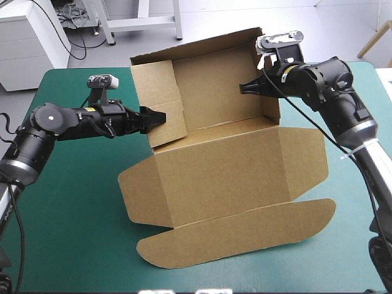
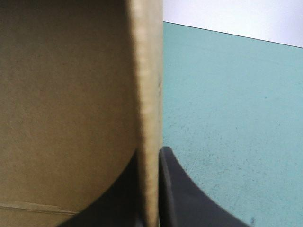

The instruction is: Fold the box

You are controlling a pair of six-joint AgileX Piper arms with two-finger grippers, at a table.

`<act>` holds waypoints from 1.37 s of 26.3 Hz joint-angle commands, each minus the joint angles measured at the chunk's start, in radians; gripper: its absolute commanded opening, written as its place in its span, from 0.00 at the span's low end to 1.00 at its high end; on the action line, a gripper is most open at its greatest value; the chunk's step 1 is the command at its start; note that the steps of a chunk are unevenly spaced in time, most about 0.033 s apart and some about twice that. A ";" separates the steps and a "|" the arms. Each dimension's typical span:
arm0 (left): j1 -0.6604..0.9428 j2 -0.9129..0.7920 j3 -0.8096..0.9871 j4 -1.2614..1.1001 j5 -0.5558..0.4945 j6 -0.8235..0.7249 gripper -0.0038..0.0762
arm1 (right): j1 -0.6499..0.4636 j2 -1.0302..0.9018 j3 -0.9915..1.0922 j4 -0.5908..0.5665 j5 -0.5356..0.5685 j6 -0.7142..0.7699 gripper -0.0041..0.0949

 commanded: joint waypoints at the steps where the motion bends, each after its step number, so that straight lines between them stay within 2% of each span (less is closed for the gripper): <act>1: -0.101 -0.040 -0.078 0.236 -0.156 -0.259 0.82 | 0.002 -0.040 -0.030 0.012 -0.071 0.015 0.04; 3: -0.158 -0.040 -0.103 0.397 -0.230 -0.425 0.82 | 0.002 -0.040 -0.030 0.012 -0.071 0.013 0.04; 6: -0.183 -0.040 -0.110 0.508 -0.301 -0.548 0.82 | 0.002 -0.040 -0.030 0.012 -0.071 0.013 0.04; 21: -0.183 0.008 -0.110 0.508 -0.307 -0.567 0.82 | 0.002 -0.040 -0.030 0.002 -0.068 -0.002 0.04; 32: -0.181 0.023 -0.110 0.399 -0.325 -0.555 0.82 | 0.002 -0.040 -0.030 -0.009 -0.068 -0.002 0.04; 34: -0.181 0.023 -0.110 0.399 -0.325 -0.546 0.79 | 0.002 -0.040 -0.030 -0.009 -0.068 -0.002 0.04; 36: -0.183 0.023 -0.110 0.399 -0.320 -0.544 0.71 | 0.002 -0.040 -0.030 -0.009 -0.068 -0.002 0.04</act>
